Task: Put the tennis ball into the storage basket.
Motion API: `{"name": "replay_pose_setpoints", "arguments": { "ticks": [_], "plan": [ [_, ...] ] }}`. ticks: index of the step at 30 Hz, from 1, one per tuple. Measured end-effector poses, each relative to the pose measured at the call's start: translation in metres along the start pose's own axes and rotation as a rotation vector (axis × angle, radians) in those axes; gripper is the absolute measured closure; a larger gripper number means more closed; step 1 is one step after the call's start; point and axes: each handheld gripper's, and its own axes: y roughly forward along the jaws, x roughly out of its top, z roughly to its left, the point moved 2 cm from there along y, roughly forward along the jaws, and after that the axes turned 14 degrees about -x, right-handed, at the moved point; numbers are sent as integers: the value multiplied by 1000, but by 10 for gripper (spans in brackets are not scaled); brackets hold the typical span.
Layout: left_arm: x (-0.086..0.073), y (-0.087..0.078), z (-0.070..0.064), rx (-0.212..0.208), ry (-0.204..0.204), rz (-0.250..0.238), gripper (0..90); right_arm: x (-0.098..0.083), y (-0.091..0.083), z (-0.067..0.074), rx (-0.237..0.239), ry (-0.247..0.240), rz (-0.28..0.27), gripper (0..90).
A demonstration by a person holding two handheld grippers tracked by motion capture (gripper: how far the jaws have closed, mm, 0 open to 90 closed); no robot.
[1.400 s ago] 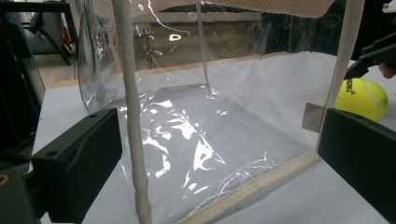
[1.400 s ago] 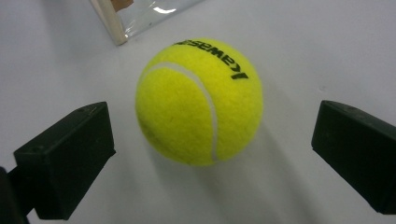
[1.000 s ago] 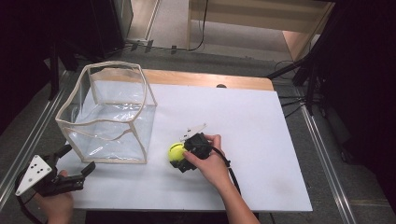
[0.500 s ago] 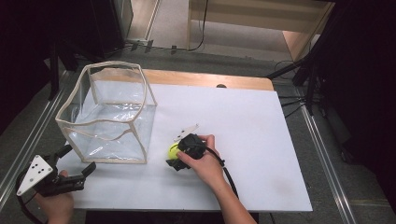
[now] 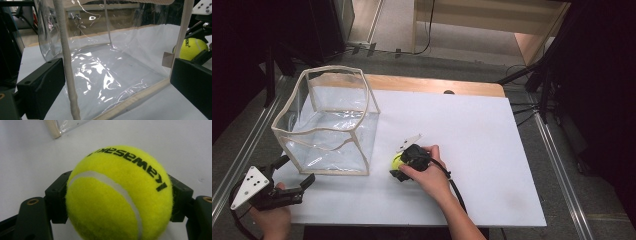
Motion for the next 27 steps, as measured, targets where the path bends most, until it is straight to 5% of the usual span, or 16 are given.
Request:
{"name": "replay_pose_setpoints", "arguments": {
  "ticks": [12, 27],
  "plan": [
    [0, -1, 0, -2, -2, 0, 1, 2, -3, -2, 27, 12, 11, 233],
    [0, -1, 1, -1, -2, -5, 1, 17, -14, -4, 91, -3, -38, 234]
  ]
}}
